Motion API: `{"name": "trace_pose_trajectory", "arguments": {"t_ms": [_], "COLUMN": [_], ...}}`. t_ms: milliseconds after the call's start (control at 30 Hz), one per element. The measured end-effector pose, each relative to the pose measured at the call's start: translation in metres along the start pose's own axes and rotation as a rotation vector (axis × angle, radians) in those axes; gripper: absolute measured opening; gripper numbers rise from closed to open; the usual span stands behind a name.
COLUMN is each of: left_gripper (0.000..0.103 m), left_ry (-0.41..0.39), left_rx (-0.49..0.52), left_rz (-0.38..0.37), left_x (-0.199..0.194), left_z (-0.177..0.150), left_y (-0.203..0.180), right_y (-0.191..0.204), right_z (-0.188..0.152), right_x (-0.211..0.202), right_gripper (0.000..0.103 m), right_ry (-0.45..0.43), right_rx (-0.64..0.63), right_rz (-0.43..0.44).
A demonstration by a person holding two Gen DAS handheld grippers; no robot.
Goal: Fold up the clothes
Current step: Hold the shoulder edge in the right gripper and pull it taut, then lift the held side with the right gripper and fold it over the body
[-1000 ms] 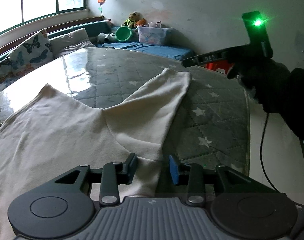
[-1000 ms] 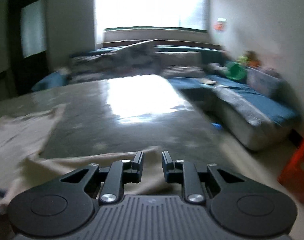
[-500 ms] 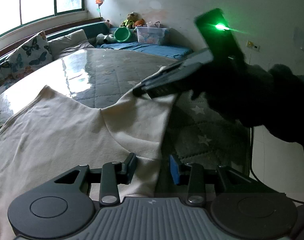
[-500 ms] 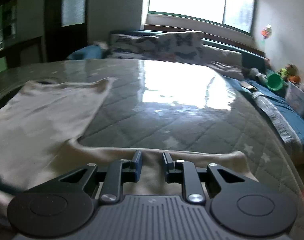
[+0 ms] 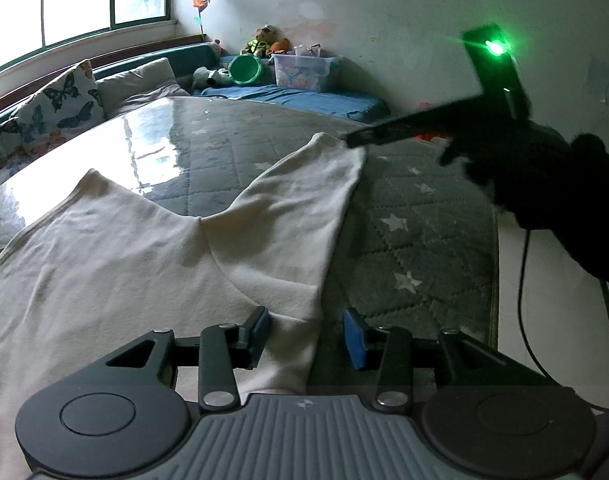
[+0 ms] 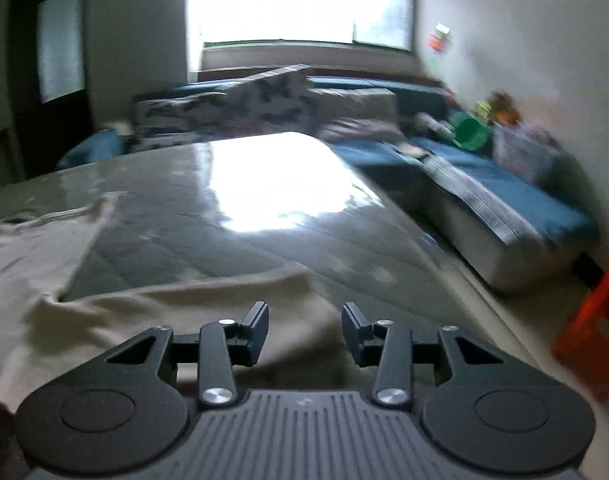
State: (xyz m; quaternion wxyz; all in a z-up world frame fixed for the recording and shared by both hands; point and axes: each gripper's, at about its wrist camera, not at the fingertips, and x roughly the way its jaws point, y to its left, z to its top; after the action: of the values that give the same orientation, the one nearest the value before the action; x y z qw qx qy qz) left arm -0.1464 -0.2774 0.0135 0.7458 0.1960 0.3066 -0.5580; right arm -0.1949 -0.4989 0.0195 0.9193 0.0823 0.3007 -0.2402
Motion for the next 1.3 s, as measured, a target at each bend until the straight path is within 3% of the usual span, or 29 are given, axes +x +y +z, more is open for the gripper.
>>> {"name": "trace_pose_trajectory", "arguments": {"t_ms": [133, 467, 567, 633, 733, 900, 1067, 1133, 1300], "left_gripper": [0.048, 0.051, 0.051, 0.051, 0.053, 0.053, 0.055, 0.055, 0.056], "left_ry": [0.000, 0.003, 0.006, 0.007, 0.006, 0.007, 0.005, 0.005, 0.001], "left_rx": [0.003, 0.025, 0.029, 0.034, 0.034, 0.031, 0.031, 0.029, 0.017], "left_rz": [0.008, 0.032, 0.030, 0.033, 0.034, 0.034, 0.034, 0.036, 0.043], "left_x": [-0.001, -0.002, -0.001, -0.001, -0.001, 0.000, -0.001, -0.001, -0.002], "left_z": [0.000, 0.001, 0.001, 0.000, -0.001, -0.002, -0.002, -0.003, -0.001], "left_y": [-0.003, -0.009, -0.010, -0.011, -0.011, -0.010, -0.010, -0.009, -0.006], "right_y": [-0.031, -0.036, -0.024, -0.022, -0.021, -0.021, -0.029, -0.032, -0.035], "right_z": [-0.014, -0.021, -0.019, -0.017, -0.016, -0.013, -0.012, -0.012, -0.011], "right_x": [-0.003, -0.003, 0.000, 0.001, 0.001, -0.004, -0.007, -0.008, -0.005], "right_gripper": [0.043, 0.041, 0.031, 0.010, 0.006, 0.006, 0.012, 0.022, 0.033], "right_ry": [0.037, 0.038, 0.033, 0.035, 0.031, 0.015, 0.002, 0.001, 0.000], "right_rx": [0.101, 0.164, 0.144, 0.152, 0.166, 0.167, 0.188, 0.199, 0.198], "right_rz": [-0.043, 0.033, 0.037, 0.046, 0.054, 0.064, 0.030, 0.022, 0.026]}}
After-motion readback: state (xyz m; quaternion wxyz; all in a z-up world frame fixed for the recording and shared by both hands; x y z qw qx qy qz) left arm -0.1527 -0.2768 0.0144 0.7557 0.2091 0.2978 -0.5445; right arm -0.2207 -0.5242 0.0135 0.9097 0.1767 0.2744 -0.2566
